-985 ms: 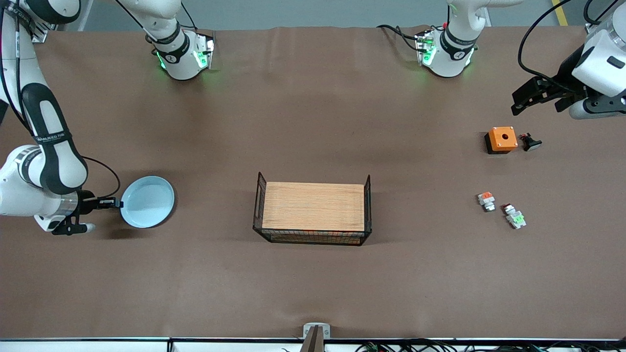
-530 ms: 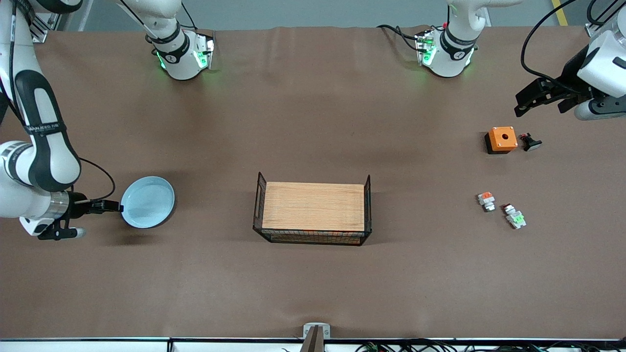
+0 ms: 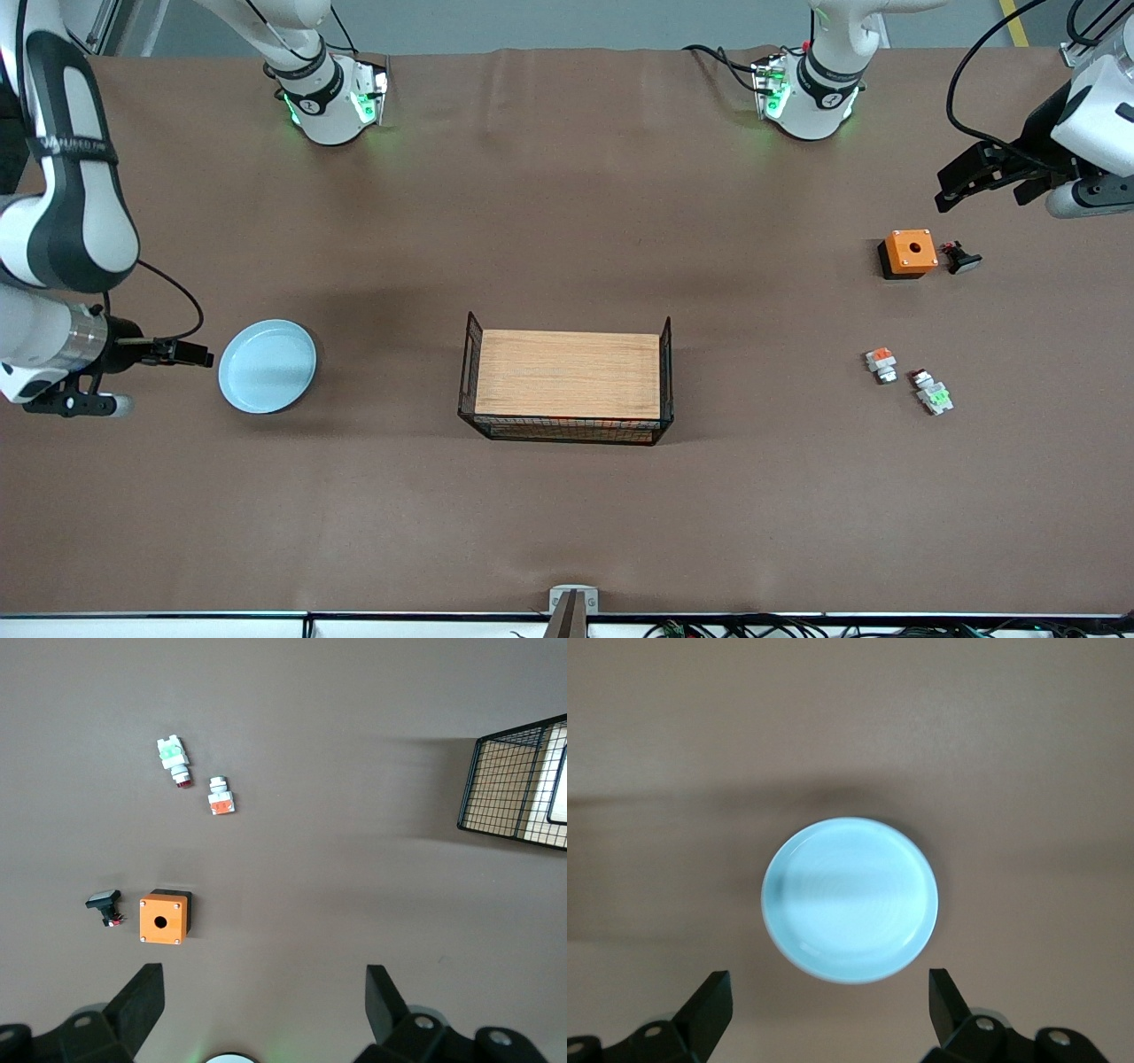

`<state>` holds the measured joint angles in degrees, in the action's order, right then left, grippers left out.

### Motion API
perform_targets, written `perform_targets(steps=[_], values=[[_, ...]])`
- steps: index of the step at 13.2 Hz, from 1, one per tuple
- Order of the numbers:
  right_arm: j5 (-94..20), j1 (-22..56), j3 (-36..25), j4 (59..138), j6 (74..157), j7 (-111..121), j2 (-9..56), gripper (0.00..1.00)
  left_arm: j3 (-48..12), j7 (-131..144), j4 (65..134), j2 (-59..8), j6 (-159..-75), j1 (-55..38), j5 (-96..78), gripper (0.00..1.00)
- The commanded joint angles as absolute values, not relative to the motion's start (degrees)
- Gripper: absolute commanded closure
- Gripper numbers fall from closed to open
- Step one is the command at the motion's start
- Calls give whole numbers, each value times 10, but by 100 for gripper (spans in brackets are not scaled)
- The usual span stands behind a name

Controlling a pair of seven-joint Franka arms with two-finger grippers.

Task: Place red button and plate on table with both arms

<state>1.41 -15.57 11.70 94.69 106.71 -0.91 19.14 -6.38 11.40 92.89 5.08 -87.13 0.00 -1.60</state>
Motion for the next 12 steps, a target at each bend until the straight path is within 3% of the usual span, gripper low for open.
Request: perform_targets(steps=[1,6,12], values=[[25,-125,117,960,1018,-61,115,2,-67,111,927,54,-870,4,-18,0],[25,-112,119,953,955,-72,26,1,-69,113,918,54,-870,4,-17,0],[20,-118,114,917,877,-68,-8,1,-72,114,916,52,-854,0,-17,0]])
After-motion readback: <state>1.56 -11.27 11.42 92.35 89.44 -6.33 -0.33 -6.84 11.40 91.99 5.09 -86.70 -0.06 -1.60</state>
